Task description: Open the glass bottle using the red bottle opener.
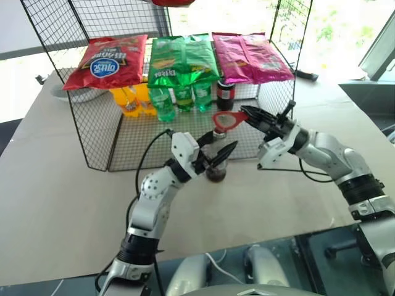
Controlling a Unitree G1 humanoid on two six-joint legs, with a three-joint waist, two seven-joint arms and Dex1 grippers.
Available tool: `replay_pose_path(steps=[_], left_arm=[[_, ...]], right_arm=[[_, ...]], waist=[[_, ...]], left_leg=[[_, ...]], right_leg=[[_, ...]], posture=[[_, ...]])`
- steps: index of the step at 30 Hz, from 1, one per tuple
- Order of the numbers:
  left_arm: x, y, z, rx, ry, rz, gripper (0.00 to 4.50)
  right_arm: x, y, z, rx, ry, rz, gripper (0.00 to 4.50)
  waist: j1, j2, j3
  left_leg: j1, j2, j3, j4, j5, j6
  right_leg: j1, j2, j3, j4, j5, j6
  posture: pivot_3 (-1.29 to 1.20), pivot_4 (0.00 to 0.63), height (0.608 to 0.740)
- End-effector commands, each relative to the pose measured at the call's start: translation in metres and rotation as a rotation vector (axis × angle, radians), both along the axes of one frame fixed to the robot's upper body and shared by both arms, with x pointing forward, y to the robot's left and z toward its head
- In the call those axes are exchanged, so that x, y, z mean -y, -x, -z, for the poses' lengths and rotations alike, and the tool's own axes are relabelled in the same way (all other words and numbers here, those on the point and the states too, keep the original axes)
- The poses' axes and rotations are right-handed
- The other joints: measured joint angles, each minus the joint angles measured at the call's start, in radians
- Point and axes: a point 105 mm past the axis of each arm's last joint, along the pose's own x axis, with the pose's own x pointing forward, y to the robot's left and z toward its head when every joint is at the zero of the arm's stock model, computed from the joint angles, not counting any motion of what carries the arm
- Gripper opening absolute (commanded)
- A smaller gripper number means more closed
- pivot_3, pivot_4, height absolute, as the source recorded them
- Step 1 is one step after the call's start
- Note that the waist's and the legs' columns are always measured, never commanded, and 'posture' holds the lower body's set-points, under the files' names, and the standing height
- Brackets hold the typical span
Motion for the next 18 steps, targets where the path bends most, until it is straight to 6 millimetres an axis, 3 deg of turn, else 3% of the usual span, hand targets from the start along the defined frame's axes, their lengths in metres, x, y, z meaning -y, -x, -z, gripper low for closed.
replay_pose_path(steps=[1,6,10,18], left_arm=[[-0.001,0.001,0.015,-0.053,-0.036,-0.002,1.89],[-0.003,0.002,0.015,-0.053,-0.039,-0.007,1.89],[-0.005,0.002,0.015,-0.054,-0.043,-0.010,1.89],[-0.005,0.002,0.015,-0.056,-0.044,-0.012,1.89]], right_arm=[[0.010,0.006,-0.034,0.056,-0.200,-0.002,0.00],[0.015,0.003,-0.025,0.011,-0.189,0.025,0.00],[0.008,0.011,-0.015,-0.038,-0.193,-0.011,0.00],[-0.013,0.025,0.026,-0.253,-0.190,-0.063,0.00]], waist=[[0.000,0.000,0.000],[0.001,0.000,0.000],[0.000,0.000,0.000],[0.000,0.000,0.000]], left_leg=[[0.000,0.000,0.000,-0.001,0.000,0.000],[0.000,0.000,0.000,-0.001,0.000,0.000],[0.000,0.000,-0.001,-0.002,0.000,0.000],[0.000,0.000,-0.001,-0.002,0.000,0.000]], right_leg=[[0.000,0.000,0.000,0.000,0.000,0.000],[0.000,0.000,0.000,0.000,0.000,0.000],[0.000,0.000,-0.001,0.000,0.000,0.000],[-0.001,0.000,0.000,0.000,0.000,0.000]], posture=[[0.00,0.150,0.734],[0.00,0.150,0.734],[0.00,0.150,0.734],[0.00,0.150,0.734]])
